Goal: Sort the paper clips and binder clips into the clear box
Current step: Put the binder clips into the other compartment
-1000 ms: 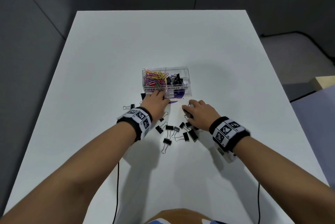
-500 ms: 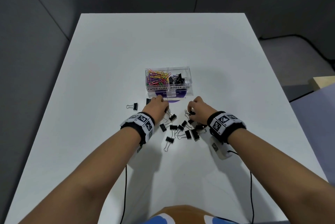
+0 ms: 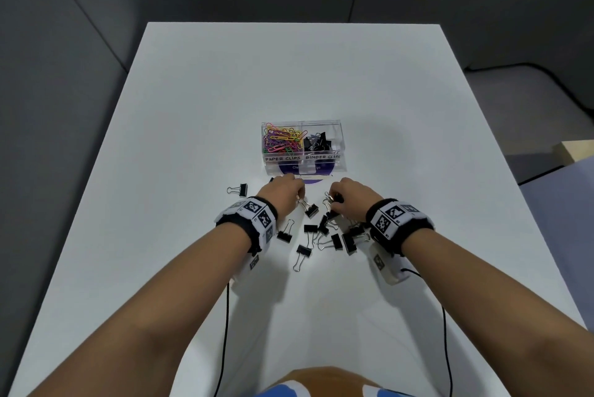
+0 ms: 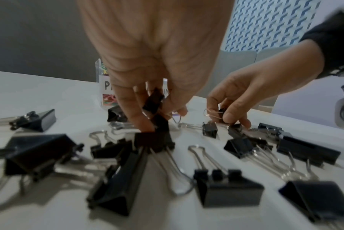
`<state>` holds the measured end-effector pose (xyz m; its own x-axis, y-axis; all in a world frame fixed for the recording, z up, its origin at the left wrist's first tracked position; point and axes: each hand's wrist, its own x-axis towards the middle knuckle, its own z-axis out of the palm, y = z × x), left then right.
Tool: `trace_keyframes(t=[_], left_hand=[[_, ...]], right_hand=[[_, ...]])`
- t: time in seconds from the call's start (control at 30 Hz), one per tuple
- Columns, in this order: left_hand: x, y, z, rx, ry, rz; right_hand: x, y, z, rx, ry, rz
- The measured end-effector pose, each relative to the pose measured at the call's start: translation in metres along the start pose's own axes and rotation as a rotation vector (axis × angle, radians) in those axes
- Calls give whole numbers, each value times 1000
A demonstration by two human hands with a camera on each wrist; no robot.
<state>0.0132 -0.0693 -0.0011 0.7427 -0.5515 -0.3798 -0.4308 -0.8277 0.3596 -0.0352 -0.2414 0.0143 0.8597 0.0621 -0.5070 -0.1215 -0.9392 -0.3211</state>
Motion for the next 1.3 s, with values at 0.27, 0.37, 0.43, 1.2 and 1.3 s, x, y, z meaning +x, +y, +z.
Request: trace_keyframes(t=[0.27, 0.37, 0.43, 1.2, 1.3], left_hand=[[-10, -4, -27, -69, 102, 31], [-18, -15, -34, -49, 96, -18], [-24, -25, -38, -10, 55, -98], [-22, -32, -24, 61, -167, -224], [-25, -33, -28, 92, -163, -186]], right_hand=[[0, 0, -7, 121, 107, 64], [-1, -3, -10, 176, 154, 64], [-1, -10, -10, 149, 155, 42], [-5, -52, 32, -414, 31, 2], [-3, -43, 19, -358, 40, 11]])
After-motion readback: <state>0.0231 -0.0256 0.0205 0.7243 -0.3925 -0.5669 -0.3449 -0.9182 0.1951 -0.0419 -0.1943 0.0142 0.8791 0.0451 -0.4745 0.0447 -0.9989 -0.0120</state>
